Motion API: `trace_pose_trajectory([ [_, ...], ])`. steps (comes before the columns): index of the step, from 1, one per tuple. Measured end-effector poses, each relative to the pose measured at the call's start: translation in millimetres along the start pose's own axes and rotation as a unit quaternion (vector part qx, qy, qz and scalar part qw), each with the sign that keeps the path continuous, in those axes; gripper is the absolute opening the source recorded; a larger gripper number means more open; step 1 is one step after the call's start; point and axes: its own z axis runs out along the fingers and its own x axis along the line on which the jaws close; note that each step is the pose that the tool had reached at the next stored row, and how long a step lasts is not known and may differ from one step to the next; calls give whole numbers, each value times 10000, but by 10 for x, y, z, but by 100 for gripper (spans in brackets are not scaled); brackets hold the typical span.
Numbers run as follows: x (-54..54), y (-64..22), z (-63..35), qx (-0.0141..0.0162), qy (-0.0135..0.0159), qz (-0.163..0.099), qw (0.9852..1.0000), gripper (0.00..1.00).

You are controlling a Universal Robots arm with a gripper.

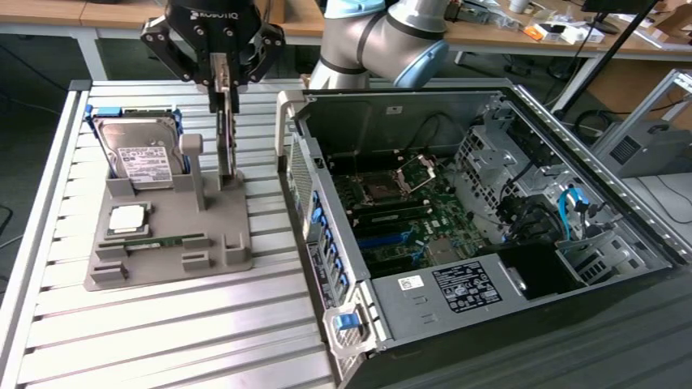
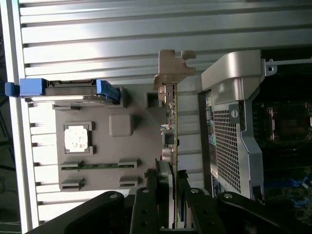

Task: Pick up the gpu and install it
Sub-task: 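Pick up the gpu and move the gpu toward the slot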

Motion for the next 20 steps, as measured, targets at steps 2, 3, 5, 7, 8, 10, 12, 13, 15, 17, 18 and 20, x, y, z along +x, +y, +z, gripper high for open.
trace_pose_trajectory([
  [2, 0, 0, -12, -2, 0, 0, 10000, 27],
  [3, -1, 1, -22, -3, 0, 0, 10000, 27],
  [5, -1, 2, -39, -4, 0, 0, 10000, 27],
  [7, -2, 2, -58, -7, 0, 0, 10000, 27],
  [8, -2, 2, -63, -8, 1, 0, 10000, 27],
  [10, -2, 3, -78, -11, 1, 0, 10000, 27],
  [12, -2, 3, -92, -13, 1, 0, 10000, 27],
  [13, -2, 4, -99, -14, 1, 0, 10000, 27],
  [15, -3, 4, -109, -16, 1, 1, 10000, 27],
  [17, -3, 4, -116, -26, 3, 1, 10000, 27],
  [18, -4, 4, -118, -38, 4, 0, 10000, 27],
  [20, -3, 5, -122, -51, 4, 2, 10000, 27],
])
